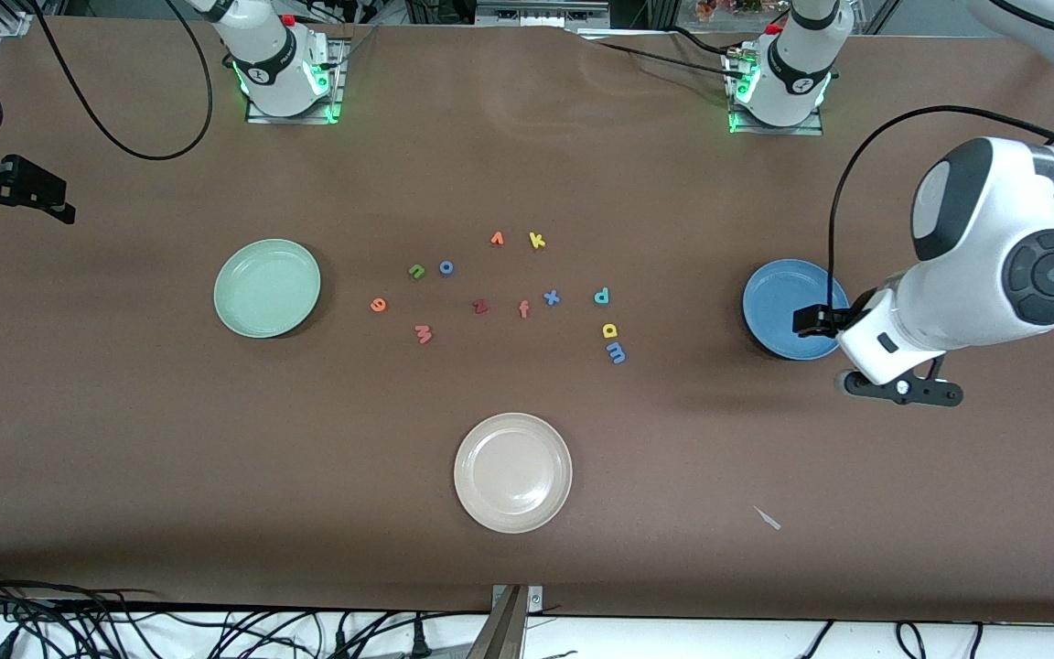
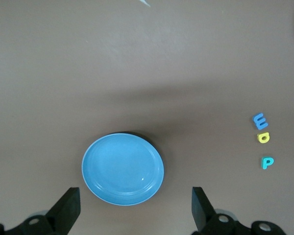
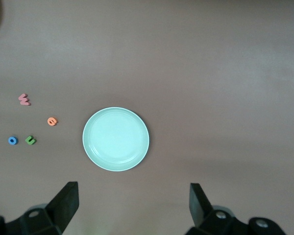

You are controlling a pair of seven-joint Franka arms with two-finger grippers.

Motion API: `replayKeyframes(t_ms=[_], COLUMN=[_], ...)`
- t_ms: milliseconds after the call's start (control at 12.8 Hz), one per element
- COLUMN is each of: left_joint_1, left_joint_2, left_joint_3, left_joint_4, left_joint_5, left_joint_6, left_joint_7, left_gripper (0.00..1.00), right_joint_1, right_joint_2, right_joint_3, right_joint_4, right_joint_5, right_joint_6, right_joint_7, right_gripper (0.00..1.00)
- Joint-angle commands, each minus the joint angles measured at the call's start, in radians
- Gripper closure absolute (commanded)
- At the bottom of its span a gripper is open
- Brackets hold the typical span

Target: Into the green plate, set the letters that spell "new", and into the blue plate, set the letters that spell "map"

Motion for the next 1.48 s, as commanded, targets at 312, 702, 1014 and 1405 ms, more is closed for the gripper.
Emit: replayKeyframes(t_ms=[312, 702, 1014, 1405], left_joint_1=[0.032, 0.052, -0.040, -0.172], left_joint_2=[-0.098, -0.041, 0.049, 0.154], left_joint_3=[0.022, -0.002, -0.073, -0.073], left_joint_4=[0.012, -0.007, -0.028, -0.106], left_joint_5=[0.016, -0.022, -0.060, -0.172], left_joint_6=[-0.043, -0.038, -0.032, 0.245], left_joint_7=[0.013, 0.031, -0.179, -0.522], left_gripper=[0.00, 0.00, 0.00, 0.00], right_joint_1=[-0.002, 0.016, 0.042, 0.129], right_joint_2=[0.031, 0.158, 0.165, 0.172], right_joint_3=[0.002, 0.008, 0.026, 0.057], right_joint_4=[-0.068, -0.131, -0.288, -0.455], right_joint_5=[0.014, 0.053, 0.056, 0.050], right_joint_6=[0.004, 0.216, 0.407, 0.631], right_joint_7=[0.062, 0.122, 0.242, 0.464], right_gripper=[0.00, 0.00, 0.00, 0.00])
